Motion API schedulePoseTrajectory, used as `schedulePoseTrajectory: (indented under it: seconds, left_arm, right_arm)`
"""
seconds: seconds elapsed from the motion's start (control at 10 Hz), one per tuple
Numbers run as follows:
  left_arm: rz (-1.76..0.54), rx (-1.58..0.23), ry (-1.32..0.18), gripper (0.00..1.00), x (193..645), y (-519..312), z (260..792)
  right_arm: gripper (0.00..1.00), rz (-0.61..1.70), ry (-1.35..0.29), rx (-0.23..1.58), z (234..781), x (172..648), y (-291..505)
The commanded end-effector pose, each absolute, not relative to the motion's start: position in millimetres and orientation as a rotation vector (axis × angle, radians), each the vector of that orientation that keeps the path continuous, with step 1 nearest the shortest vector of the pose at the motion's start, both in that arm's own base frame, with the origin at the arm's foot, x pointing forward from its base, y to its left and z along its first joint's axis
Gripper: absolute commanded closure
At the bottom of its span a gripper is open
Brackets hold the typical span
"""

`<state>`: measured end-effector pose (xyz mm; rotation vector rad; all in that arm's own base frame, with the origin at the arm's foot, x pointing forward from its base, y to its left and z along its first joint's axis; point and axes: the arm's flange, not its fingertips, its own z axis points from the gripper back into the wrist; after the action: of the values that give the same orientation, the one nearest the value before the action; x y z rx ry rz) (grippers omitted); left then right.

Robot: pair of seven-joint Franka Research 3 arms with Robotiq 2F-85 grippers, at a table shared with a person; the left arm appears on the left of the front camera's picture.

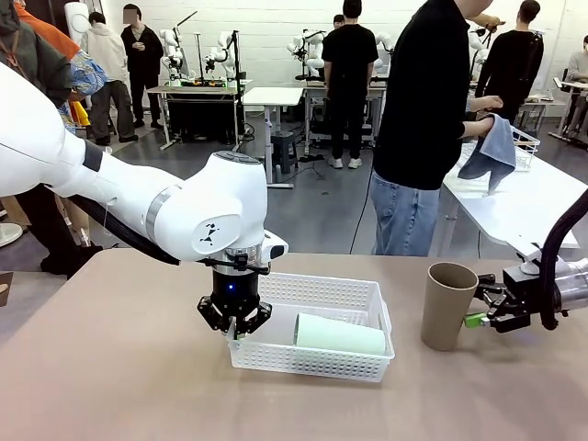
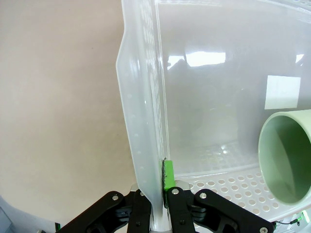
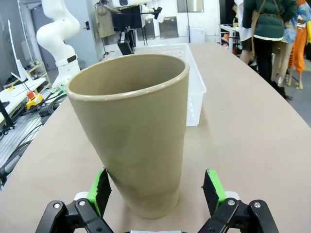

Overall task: Clean and organize the cups into the basket.
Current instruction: Pick up the Reusable plastic cup from the right side of the table and stack it inside the Organizing basket in the center of the table.

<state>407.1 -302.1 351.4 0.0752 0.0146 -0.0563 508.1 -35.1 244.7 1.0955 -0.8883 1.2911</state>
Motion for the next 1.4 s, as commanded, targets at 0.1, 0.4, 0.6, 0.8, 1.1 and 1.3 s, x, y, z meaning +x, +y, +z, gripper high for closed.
schedulePoseTrajectory:
  seconds: [0.1,0.4,0.6,0.8,1.1,1.3]
  left_arm:
    - [-0.062,0.081,0.015,1.0,406.0,-303.1,349.7]
    - [-0.062,0.081,0.015,1.0,406.0,-303.1,349.7]
    - [-0.062,0.081,0.015,1.0,406.0,-303.1,349.7]
    - [-0.062,0.081,0.015,1.0,406.0,-303.1,349.7]
    - [-0.062,0.081,0.015,1.0,406.0,-303.1,349.7]
    - [-0.062,0.081,0.015,1.0,406.0,-303.1,349.7]
  right_arm:
    - [0.0,1.352,-0.829,1.12,235.9,516.3,-20.5]
    - [0.0,1.36,-0.812,1.133,233.7,515.7,-19.4]
    - [0.0,1.394,-0.79,1.166,231.7,513.7,-15.4]
    - [0.0,1.429,-0.827,1.187,228.6,513.6,-4.9]
    - [0.0,1.444,-0.858,1.228,225.7,514.6,8.6]
    - [0.0,1.448,-0.869,1.24,225.4,513.7,15.4]
